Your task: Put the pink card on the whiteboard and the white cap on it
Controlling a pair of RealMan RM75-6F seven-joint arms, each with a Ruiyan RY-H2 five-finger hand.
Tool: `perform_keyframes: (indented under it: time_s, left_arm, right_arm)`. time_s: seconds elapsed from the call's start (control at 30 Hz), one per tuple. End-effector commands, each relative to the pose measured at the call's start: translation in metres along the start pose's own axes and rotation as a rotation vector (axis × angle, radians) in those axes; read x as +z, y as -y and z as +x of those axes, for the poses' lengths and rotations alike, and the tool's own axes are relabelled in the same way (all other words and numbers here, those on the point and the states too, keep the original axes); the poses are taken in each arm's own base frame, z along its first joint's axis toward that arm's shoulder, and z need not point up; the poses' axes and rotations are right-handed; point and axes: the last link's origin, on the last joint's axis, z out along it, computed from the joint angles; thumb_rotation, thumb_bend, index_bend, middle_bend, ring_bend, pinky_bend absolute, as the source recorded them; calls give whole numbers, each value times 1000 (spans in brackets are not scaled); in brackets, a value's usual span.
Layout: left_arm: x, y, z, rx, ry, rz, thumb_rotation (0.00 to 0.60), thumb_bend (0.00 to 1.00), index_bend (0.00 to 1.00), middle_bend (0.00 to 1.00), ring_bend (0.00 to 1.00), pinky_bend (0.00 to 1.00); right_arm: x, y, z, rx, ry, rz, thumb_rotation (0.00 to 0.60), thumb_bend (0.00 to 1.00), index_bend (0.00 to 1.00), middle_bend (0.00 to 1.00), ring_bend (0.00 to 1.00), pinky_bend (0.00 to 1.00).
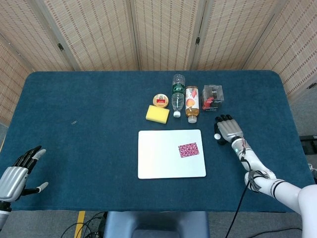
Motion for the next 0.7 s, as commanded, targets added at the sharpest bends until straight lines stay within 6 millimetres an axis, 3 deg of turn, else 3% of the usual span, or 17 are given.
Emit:
perform_keyframes:
  time_s: [0.03, 0.43, 0.7]
  left_arm:
    - [0, 0, 0, 0, 0, 2, 600, 218, 0, 65, 94, 192]
    - [1, 0, 0, -4, -2, -1, 600, 218, 0, 65, 94, 192]
    - [-1, -2, 0, -1, -3, -12, 600, 219, 0, 65, 94, 192]
  right_arm:
    - [2, 1, 0, 0, 1, 2, 600, 185, 458, 119, 0, 0]
    - [5, 6, 0, -6, -8, 10, 600, 228, 556, 145, 0, 0]
    - [-10, 16, 14, 8, -54, 58, 600, 230, 563, 149, 0, 0]
